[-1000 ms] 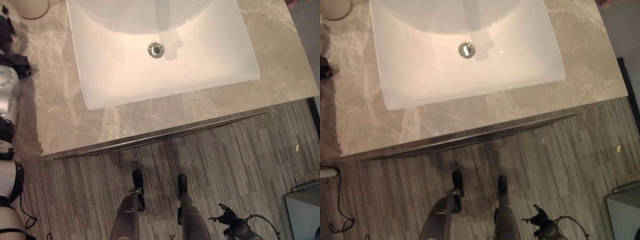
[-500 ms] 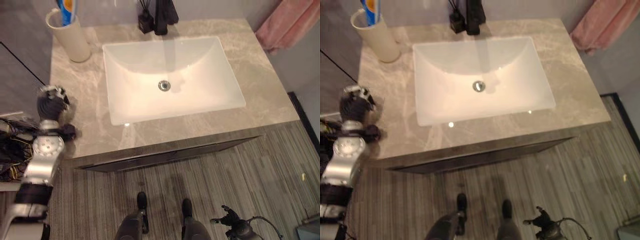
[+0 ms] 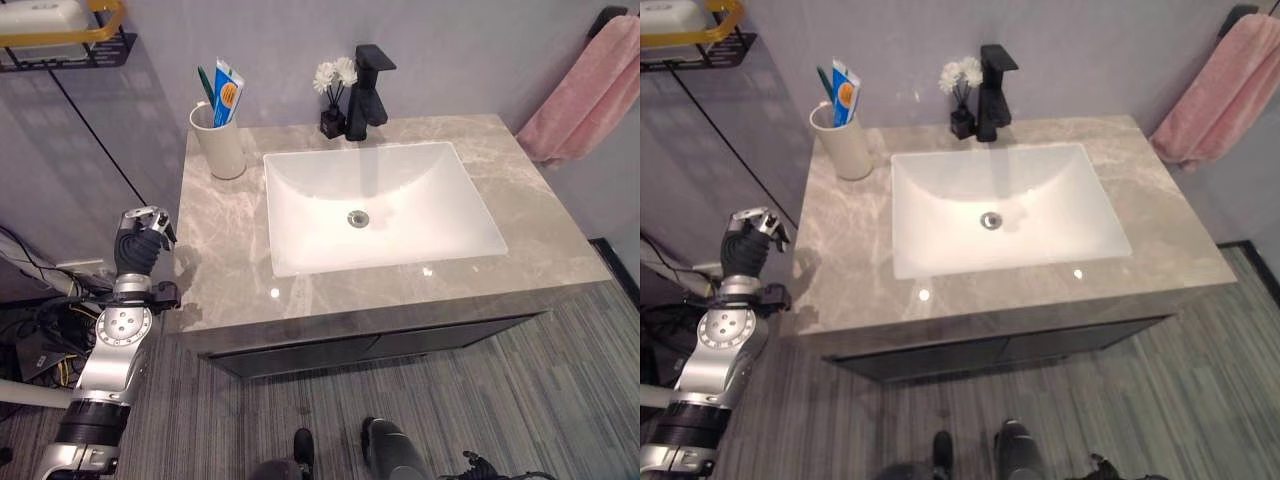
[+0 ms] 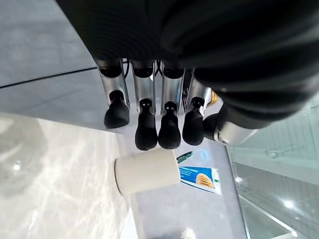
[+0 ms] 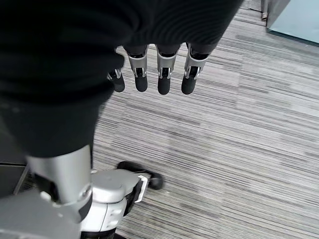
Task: Put brush and paste in cup on sink, flatten towel.
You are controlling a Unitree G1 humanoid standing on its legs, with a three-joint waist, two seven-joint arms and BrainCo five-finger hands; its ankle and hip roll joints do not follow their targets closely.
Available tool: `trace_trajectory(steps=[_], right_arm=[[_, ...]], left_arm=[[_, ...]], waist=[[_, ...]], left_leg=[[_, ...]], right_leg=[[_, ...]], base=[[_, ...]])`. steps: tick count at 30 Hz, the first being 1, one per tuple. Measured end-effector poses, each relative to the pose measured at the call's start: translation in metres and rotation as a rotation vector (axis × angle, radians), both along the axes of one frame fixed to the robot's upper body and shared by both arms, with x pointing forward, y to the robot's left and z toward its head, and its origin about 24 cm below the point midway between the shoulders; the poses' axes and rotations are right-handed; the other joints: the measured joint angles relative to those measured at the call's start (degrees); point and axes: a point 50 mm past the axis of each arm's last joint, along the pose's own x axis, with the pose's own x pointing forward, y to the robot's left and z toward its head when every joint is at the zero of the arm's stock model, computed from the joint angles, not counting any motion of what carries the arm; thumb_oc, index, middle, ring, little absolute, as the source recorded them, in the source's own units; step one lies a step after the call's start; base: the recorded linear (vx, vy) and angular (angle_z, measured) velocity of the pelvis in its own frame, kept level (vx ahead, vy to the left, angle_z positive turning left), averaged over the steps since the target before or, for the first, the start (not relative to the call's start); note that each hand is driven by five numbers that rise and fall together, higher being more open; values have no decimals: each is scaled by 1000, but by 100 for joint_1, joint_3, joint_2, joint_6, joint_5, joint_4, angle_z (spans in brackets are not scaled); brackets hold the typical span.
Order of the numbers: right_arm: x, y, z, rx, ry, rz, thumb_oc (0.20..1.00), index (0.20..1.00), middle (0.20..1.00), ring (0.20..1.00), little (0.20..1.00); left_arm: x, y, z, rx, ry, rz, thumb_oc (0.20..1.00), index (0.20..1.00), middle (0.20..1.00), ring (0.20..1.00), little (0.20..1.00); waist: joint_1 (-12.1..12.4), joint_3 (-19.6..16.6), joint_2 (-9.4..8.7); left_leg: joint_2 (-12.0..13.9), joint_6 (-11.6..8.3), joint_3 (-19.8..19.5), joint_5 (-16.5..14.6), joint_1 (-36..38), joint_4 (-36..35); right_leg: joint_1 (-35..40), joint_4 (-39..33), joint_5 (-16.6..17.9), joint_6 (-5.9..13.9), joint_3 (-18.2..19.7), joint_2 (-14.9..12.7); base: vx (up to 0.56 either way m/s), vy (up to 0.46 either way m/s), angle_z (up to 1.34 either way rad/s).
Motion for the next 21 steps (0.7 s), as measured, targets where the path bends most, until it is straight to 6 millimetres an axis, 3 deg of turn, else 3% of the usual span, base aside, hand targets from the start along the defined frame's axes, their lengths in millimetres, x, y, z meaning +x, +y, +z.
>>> trace_trajectory(steps=[2, 6, 7, 8, 9, 12, 18, 21], right_arm=[[-6, -2, -1, -10, 24, -11, 1000, 1000, 1000, 1000, 1000], [-32, -2, -6, -9, 93, -47, 1000, 1000, 1000, 1000, 1000], [-42, -1, -8, -7, 118, -61, 1000, 1000, 1000, 1000, 1000], [-49, -4, -8, -14, 138, -70, 1000, 1000, 1000, 1000, 1000], [-48, -8, -7, -22, 134, -85, 1000, 1000, 1000, 1000, 1000], [-42, -12, -5, -32, 121, -83, 1000, 1000, 1000, 1000, 1000], [-26, -29, 5, -75, 63, -86, 1000, 1000, 1000, 1000, 1000], [-23, -28, 5, -71, 52, -81, 1000, 1000, 1000, 1000, 1000]], left_arm=[[0, 3, -6, -2, 26, 12, 200, 200, 200, 200, 200], [-2, 5, -17, -21, 60, 25, 200, 200, 200, 200, 200], [-5, 5, -25, -36, 84, 26, 200, 200, 200, 200, 200], [-10, 4, -34, -63, 109, 29, 200, 200, 200, 200, 200], [-15, 3, -44, -77, 140, 23, 200, 200, 200, 200, 200], [-16, 3, -45, -71, 155, 4, 200, 200, 200, 200, 200], [-8, 0, -36, -93, 129, -14, 200, 200, 200, 200, 200], [-4, -3, -32, -78, 126, -32, 200, 200, 200, 200, 200]], waist=[[-43, -22, -62], [-157, -61, -207], [-166, -123, -252], [-158, -201, -176], [-147, -290, 0], [-208, -355, 111], [-233, -345, 156], [-251, -344, 157]], left_leg=[[-53, -49, -56, -57, 192, 12], [-168, -249, -577, -342, 650, -30], [-170, -338, -689, -426, 787, -48], [-74, -437, -723, -567, 801, -6], [160, -527, -782, -674, 798, 9], [512, -702, -876, -739, 846, 7], [750, -877, -888, -767, 773, -133], [721, -920, -906, -737, 615, -190]], right_leg=[[31, -877, 283, 49, -79, -27], [253, -1281, 707, 35, -113, -214], [423, -1291, 875, -124, -111, -190], [442, -1280, 955, -299, -133, -68], [462, -1230, 880, -383, -300, 100], [614, -1355, 879, -679, -645, 344], [580, -1436, 791, -793, -829, 510], [391, -1398, 789, -784, -833, 463]], base=[[215, -98, 29], [239, -146, 67], [212, -120, 46], [255, -173, 28], [253, -173, 24], [171, -160, 30], [39, -54, 9], [-2, -7, 7]])
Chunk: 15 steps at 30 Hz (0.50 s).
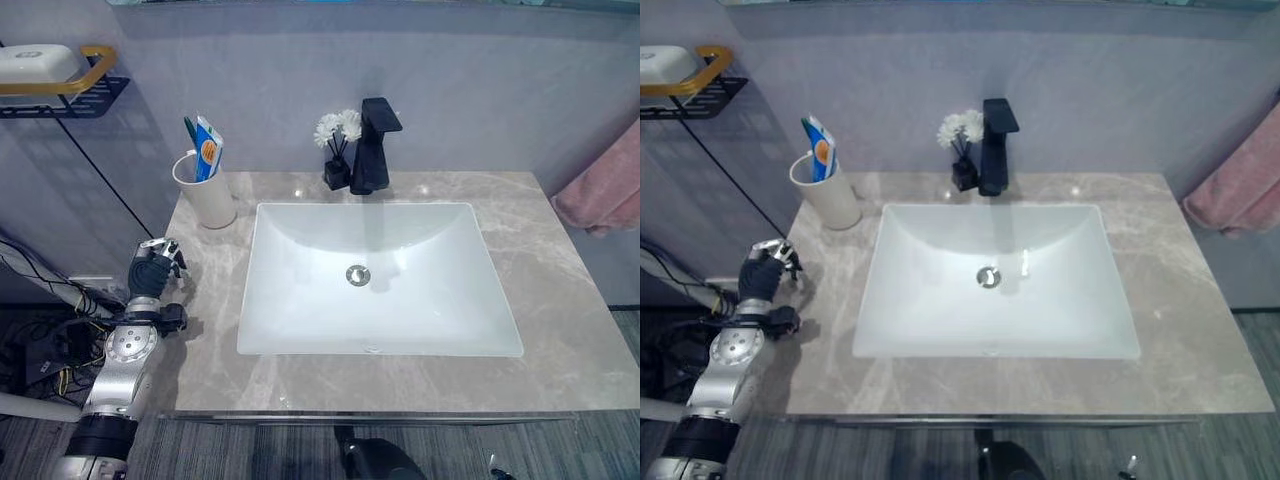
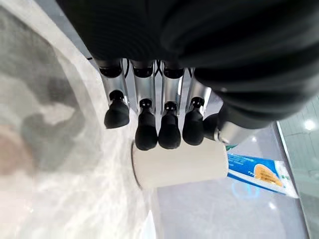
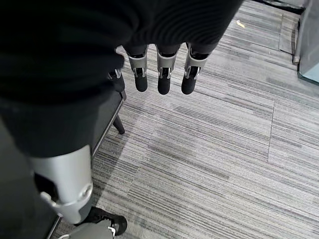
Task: Put brush and paste in cup on sink, flatten towel.
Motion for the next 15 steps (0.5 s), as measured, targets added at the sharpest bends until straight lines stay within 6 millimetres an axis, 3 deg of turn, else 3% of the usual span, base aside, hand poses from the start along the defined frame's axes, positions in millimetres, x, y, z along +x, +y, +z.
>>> trace_trajectory(steps=[6, 15], right_arm=[[3, 5, -1, 13, -11, 35, 1000, 1000, 1000, 1000, 1000], [1, 7, -2, 14, 12, 56, 1000, 1000, 1000, 1000, 1000]], left_arm=[[6, 7, 5, 22, -2, 24, 200, 200, 200, 200, 200], [39, 40, 59, 118, -74, 139, 200, 200, 200, 200, 200]], waist=[[-84, 38, 28], [-262, 359, 34]], left_leg=[[-48, -4, 60, 15, -251, 9], [-36, -43, 192, 55, -436, -90]], right_leg=[[-290, 33, 47, -3, 53, -23], [-568, 31, 124, -50, 134, 5]], base=[[-39, 7, -4], [-17, -6, -6]])
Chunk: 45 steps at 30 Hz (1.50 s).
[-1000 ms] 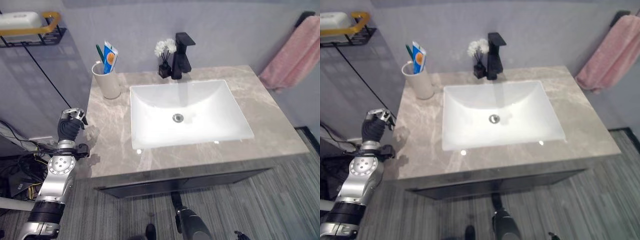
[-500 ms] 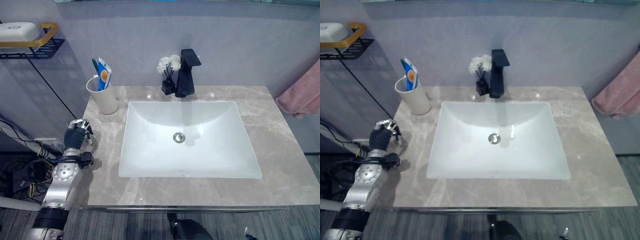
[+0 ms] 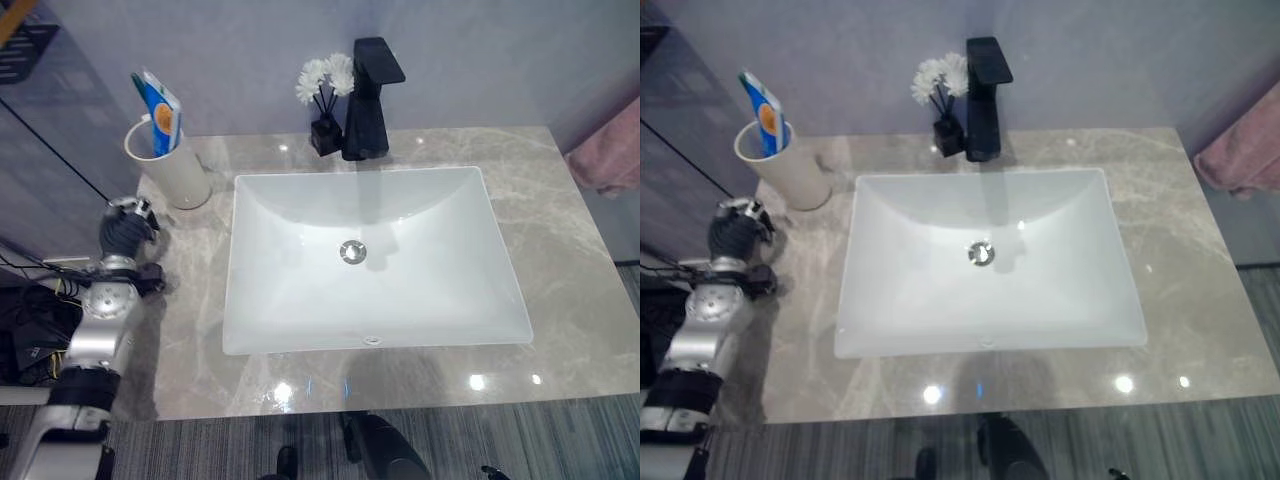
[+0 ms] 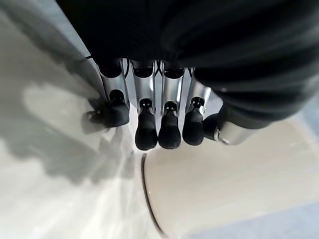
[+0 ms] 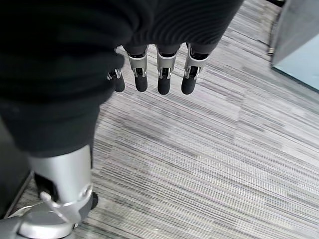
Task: Put brush and paste in cup on sink, flatten towel.
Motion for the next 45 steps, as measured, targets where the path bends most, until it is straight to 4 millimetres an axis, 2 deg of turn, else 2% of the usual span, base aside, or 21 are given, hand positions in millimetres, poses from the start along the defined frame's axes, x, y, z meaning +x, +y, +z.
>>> trace_trajectory(steps=[4, 13, 22, 29, 33, 40, 45], right_arm=[[2, 1, 0, 0, 0, 9, 1000, 1000, 1000, 1000, 1000], [28, 3, 4, 16, -82, -10, 1000, 1000, 1000, 1000, 1000], [35, 4, 6, 17, -100, -4, 1000, 1000, 1000, 1000, 1000], [43, 5, 8, 22, -128, 6, 1000, 1000, 1000, 1000, 1000], [45, 6, 9, 25, -136, 8, 1000, 1000, 1000, 1000, 1000], [44, 5, 9, 26, -128, 16, 1000, 1000, 1000, 1000, 1000], [44, 5, 9, 26, -129, 16, 1000, 1000, 1000, 1000, 1000]], left_arm=[[13, 5, 27, 15, -49, 18, 200, 200, 200, 200, 200], [18, -4, 51, 22, -139, -3, 200, 200, 200, 200, 200], [7, -5, 44, 22, -149, -12, 200, 200, 200, 200, 200], [-7, -8, 21, 48, -94, -30, 200, 200, 200, 200, 200], [-18, -7, 14, 121, -70, -28, 200, 200, 200, 200, 200], [-19, -8, 15, 122, -79, -33, 200, 200, 200, 200, 200], [-18, -12, 27, 134, -125, -55, 200, 200, 200, 200, 200]], waist=[[-21, 133, 12], [-42, 308, 87], [-46, 343, 138], [7, 372, 169], [25, 372, 170], [36, 414, 198], [43, 510, 198]], left_leg=[[18, -34, 8, 31, -91, -65], [59, -44, 19, 83, -158, -206], [69, -52, 21, 89, -125, -238], [86, -54, 11, 134, 123, -326], [89, -56, -4, 174, 124, -365], [107, -75, -9, 187, 100, -367], [104, -91, -17, 205, -16, -364]], right_leg=[[-114, -55, 23, -13, -2, 10], [-228, -83, 17, -13, -28, 29], [-204, -86, 7, -11, -40, 27], [19, -97, -4, -12, -83, 15], [18, -97, -3, -13, -126, -2], [-6, -96, 6, -26, -150, 9], [-130, -62, 6, -25, -152, 4]], base=[[8, -20, -1], [21, -17, 1], [10, 1, 0], [-18, 13, 2], [-61, 24, 6], [-72, 6, 1], [-16, -3, 0]])
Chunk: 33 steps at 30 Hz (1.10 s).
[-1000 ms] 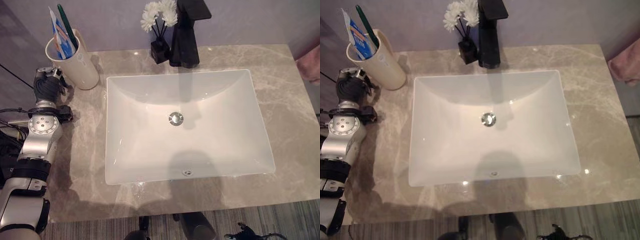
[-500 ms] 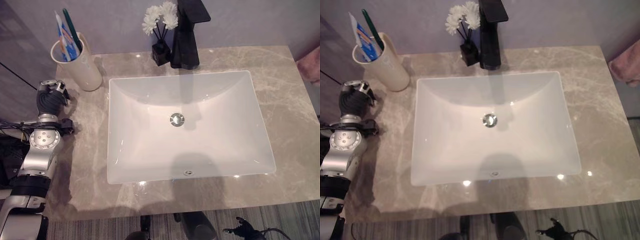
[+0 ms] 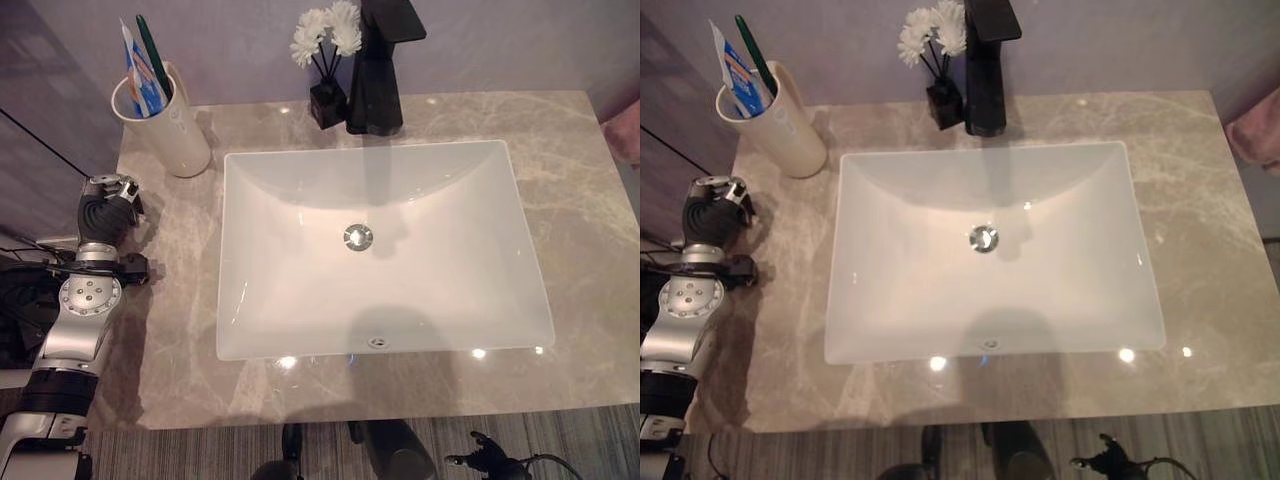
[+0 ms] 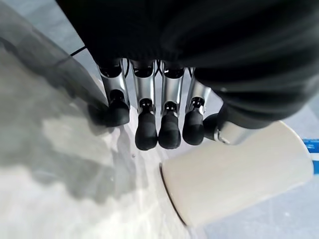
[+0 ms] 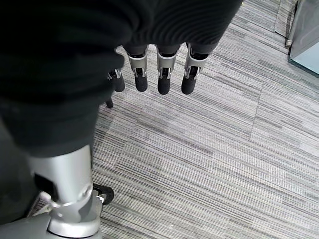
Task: Put brush and paste in cup on sink, flatten towel.
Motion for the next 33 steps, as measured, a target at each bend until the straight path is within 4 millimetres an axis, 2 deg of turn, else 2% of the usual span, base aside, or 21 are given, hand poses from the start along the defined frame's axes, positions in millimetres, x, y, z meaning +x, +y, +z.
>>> trace_trajectory(steps=[9, 19, 24, 33], right_arm=[[6, 1, 2, -1, -20, 4, 1000, 1000, 1000, 1000, 1000], [14, 0, 5, -4, -53, 12, 1000, 1000, 1000, 1000, 1000], [17, -3, 7, -15, -68, 6, 1000, 1000, 1000, 1000, 1000], [20, -3, 9, -15, -91, 0, 1000, 1000, 1000, 1000, 1000]], left_arm=[[8, -9, 22, 5, -75, -35, 200, 200, 200, 200, 200], [14, -11, 38, 6, -120, -30, 200, 200, 200, 200, 200], [20, -12, 49, 2, -155, -12, 200, 200, 200, 200, 200], [33, -13, 62, -5, -167, 9, 200, 200, 200, 200, 200]], waist=[[-23, 97, 58], [-46, 117, 97], [-37, 98, 185], [-67, 96, 193]], left_leg=[[25, -31, -9, 21, -197, -2], [34, -70, 4, 46, -374, -1], [35, -94, 8, 63, -565, -2], [55, -118, 20, 77, -646, -6]], right_leg=[[-201, 15, 2, -14, -21, 17], [-405, 47, 8, -25, -25, 30], [-603, 66, 3, -27, -25, 31], [-700, 95, 11, -56, -23, 54]], base=[[10, -41, 1], [15, -25, 0], [14, -10, 0], [1, -1, 0]])
